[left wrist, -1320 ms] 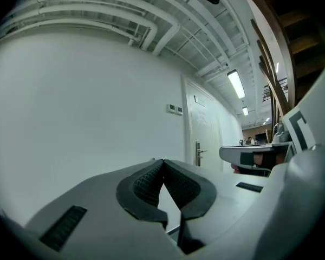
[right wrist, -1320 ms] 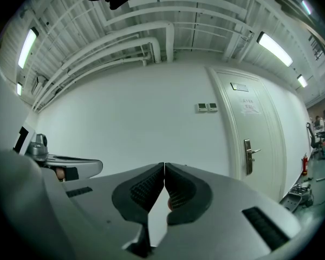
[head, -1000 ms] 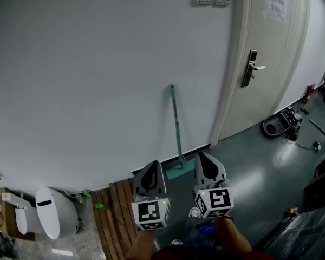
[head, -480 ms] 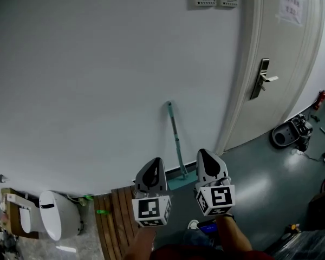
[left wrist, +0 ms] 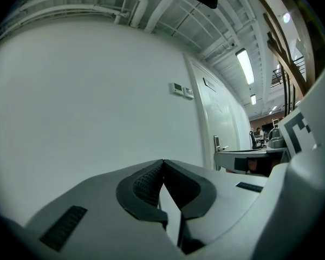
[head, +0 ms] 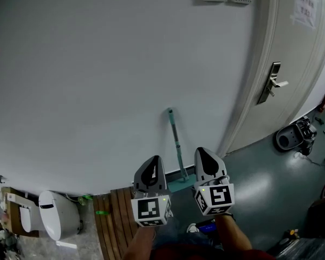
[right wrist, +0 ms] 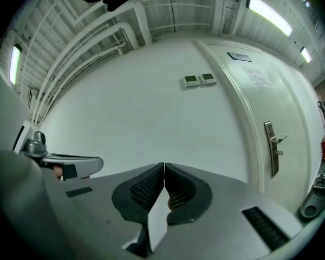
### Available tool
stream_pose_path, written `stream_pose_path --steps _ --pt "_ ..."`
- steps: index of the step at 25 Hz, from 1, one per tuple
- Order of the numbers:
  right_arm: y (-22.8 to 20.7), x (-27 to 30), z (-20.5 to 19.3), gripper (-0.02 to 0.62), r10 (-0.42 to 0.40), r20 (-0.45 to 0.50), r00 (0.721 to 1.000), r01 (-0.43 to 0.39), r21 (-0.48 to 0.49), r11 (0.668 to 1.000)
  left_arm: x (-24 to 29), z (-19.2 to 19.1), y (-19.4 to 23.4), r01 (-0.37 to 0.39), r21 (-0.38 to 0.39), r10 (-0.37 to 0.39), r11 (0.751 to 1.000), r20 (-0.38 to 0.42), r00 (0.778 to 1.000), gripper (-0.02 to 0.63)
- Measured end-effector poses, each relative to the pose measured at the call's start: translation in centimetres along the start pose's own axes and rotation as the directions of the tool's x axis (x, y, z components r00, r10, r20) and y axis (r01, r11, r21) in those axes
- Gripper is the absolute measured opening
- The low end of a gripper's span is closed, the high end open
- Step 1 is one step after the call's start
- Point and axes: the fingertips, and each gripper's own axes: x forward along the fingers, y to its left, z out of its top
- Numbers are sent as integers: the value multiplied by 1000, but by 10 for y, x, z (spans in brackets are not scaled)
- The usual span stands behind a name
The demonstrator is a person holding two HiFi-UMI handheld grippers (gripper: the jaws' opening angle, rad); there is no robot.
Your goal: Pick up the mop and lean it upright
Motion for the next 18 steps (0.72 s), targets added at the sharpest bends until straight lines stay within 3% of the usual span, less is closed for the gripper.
stream_pose_path --steps 13,18 --pt "15 121 -3 17 -86 6 996 86 -87 992 98 0 89 90 -42 -88 995 48 995 14" --pt "21 149 -4 17 -125 10 992 125 -92 988 122 -9 110 127 -17 -126 992 31 992 14"
